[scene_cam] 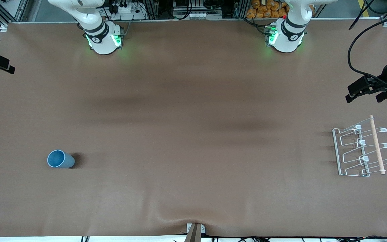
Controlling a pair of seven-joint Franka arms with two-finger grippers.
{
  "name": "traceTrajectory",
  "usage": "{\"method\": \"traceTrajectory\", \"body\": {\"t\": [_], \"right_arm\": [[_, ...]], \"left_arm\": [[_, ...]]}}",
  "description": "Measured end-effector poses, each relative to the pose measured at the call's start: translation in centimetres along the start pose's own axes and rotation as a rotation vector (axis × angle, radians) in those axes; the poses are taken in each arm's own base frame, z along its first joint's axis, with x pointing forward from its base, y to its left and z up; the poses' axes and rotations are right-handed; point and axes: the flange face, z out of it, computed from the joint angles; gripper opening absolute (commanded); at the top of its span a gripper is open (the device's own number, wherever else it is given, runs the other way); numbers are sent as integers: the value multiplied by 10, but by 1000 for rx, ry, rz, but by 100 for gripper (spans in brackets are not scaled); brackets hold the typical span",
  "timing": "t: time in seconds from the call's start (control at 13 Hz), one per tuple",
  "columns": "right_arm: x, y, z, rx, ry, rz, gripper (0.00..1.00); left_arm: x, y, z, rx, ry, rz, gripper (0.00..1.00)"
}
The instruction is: Transfer cup to left arm and place on rack
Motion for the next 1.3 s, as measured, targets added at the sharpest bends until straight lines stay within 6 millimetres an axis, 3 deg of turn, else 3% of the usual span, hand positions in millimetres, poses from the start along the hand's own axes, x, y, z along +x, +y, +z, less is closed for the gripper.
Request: {"method": "traceTrajectory", "body": {"t": [1.3], "right_arm": [[6,-7,2,-7,20,-27,100]], "left_arm": [[0,2,4,2,-11,4,100]]}}
